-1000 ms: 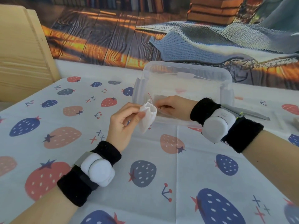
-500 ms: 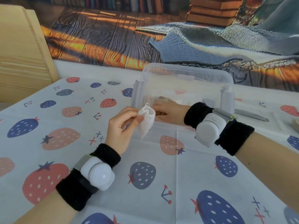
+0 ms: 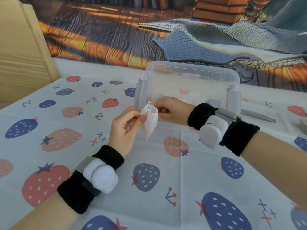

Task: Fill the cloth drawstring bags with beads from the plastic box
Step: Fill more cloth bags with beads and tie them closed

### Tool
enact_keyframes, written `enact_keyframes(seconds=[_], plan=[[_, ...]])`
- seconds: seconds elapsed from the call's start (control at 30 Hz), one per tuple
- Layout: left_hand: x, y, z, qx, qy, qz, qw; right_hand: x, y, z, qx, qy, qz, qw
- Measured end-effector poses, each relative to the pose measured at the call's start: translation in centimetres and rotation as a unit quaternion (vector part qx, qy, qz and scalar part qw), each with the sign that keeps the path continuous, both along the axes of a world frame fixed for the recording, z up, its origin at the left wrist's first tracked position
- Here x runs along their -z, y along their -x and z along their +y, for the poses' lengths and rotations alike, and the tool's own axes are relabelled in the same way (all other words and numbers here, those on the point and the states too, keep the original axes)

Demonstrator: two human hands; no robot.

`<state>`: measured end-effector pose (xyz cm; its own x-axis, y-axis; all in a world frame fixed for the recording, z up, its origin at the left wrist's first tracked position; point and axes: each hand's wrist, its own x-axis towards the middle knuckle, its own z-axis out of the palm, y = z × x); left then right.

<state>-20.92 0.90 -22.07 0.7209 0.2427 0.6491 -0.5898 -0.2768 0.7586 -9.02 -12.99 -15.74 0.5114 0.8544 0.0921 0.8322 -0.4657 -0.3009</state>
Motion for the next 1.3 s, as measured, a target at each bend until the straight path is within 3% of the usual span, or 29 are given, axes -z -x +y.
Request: enact_keyframes(seconds=[0.17, 0.37, 0.87, 0.97, 1.07, 1.13, 1.2, 1.3], plan=[[0.0, -0.2, -0.1, 0.01, 0.012, 0.006, 1.0, -0.4, -0.2, -0.2, 0.025, -0.039, 0.038, 0.998], [-0.1, -0.2, -0.2, 0.019, 0.024, 0.014, 0.999, -1.5, -0.7, -0.2, 0.082, -0.173, 0.145, 0.971], [-0.2, 0.1, -0.2, 0.025, 0.025, 0.013, 0.999, -2.3, -0.3, 0.6, 0.121, -0.228, 0.269, 0.928], [-0.3, 0.1, -0.3, 0.019, 0.026, 0.017, 0.999, -2.9, -0.6, 0.6, 0.172, -0.311, 0.383, 0.853], [-0.9, -0.3, -0.8, 0.018, 0.051, 0.019, 0.998, -4.0, -0.9, 0.1, 0.226, -0.387, 0.581, 0.68], [-1.6, -1.0, -1.3, 0.016, 0.066, 0.01, 0.998, -4.7, -1.2, -1.0, 0.231, -0.423, 0.645, 0.593], [-2.1, -1.9, -1.3, 0.001, 0.064, 0.006, 0.998, -5.2, -1.4, -2.0, 0.224, -0.457, 0.676, 0.532], [-2.9, -3.5, -1.3, -0.018, 0.045, 0.001, 0.999, -6.3, -1.6, -3.6, 0.202, -0.508, 0.685, 0.482]])
